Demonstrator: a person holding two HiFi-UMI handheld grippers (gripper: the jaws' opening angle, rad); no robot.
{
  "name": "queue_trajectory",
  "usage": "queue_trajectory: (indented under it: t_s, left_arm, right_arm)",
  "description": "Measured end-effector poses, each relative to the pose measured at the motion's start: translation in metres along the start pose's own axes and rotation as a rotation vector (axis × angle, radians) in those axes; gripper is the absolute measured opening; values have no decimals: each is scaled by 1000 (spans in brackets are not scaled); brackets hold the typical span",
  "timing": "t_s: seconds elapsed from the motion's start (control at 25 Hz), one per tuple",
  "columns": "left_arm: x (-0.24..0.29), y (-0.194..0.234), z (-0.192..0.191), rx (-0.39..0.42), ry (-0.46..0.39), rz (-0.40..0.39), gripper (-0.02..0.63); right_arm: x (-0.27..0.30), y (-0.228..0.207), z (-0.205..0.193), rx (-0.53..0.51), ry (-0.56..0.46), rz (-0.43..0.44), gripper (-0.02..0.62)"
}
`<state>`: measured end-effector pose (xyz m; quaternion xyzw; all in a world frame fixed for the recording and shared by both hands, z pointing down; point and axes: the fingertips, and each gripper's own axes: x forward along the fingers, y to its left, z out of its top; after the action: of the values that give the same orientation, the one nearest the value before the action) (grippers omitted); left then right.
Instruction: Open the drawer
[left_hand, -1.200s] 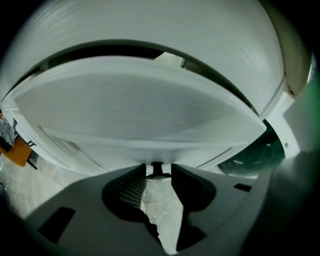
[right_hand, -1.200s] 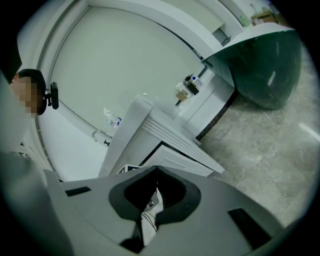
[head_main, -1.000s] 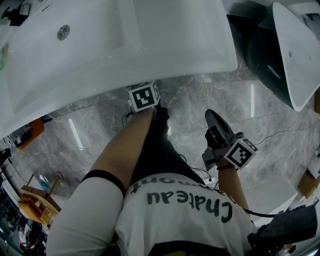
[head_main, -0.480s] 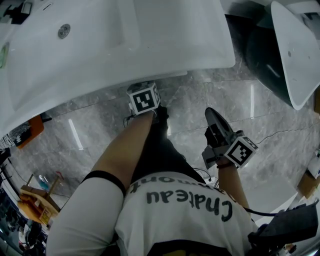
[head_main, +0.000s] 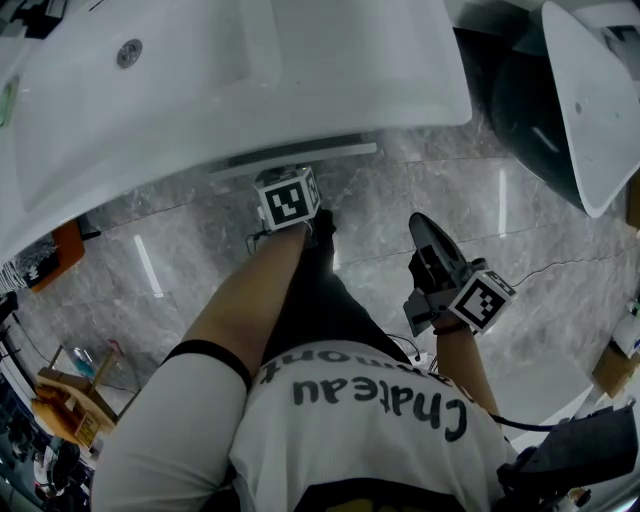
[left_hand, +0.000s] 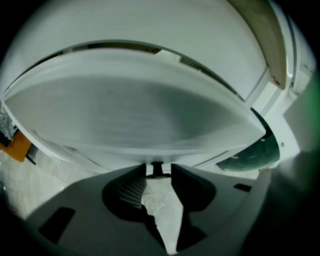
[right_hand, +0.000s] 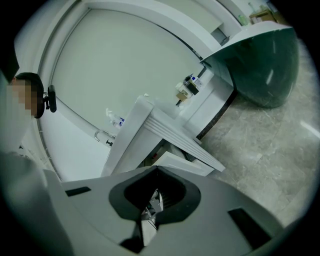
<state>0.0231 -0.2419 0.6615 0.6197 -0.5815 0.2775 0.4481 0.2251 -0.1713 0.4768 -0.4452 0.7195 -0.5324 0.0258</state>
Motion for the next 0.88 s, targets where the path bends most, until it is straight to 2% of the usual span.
queue_trajectory:
  t_s: [0.24, 0.88]
  left_arm:
    - [-7, -3, -23, 4, 26, -14, 156]
    - [-13, -7, -40, 18, 9, -34, 156]
  right_arm:
    - [-7, 3, 0, -14, 0, 4, 9]
    - [-12, 4, -15, -11, 12, 5, 9]
